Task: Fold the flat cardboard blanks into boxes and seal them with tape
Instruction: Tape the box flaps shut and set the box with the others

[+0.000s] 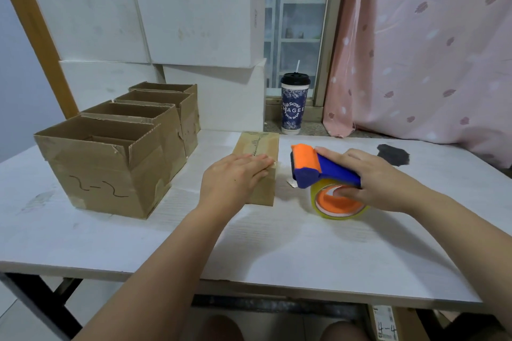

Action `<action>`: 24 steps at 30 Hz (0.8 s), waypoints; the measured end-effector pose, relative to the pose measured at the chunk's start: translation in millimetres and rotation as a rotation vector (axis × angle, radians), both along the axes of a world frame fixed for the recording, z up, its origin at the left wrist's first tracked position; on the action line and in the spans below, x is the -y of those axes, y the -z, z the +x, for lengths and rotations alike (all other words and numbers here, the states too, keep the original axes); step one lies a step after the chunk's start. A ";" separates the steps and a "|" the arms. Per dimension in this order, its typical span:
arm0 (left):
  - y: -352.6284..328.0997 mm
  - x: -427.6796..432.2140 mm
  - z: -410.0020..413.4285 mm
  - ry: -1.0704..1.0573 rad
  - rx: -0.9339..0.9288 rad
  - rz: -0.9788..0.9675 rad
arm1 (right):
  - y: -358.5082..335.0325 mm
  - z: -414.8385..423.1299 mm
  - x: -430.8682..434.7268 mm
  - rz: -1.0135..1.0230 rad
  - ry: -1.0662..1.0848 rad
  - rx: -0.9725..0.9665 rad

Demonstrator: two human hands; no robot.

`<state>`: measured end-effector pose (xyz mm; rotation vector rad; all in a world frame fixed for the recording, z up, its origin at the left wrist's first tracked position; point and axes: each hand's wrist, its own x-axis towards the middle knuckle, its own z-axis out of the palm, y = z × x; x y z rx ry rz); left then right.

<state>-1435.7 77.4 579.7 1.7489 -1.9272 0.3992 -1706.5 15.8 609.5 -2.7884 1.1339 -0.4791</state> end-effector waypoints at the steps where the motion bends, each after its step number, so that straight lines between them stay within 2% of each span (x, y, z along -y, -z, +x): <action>1: 0.2 0.0 0.1 -0.001 -0.012 0.000 | -0.1 -1.0 0.2 0.002 0.004 0.002; 11: 0.6 -0.8 -0.1 0.019 -0.074 -0.019 | -0.8 5.6 -4.8 0.026 0.055 -0.085; 24: -2.6 0.5 2.1 0.047 -0.033 -0.008 | -36.1 39.0 -15.4 0.010 0.166 -0.357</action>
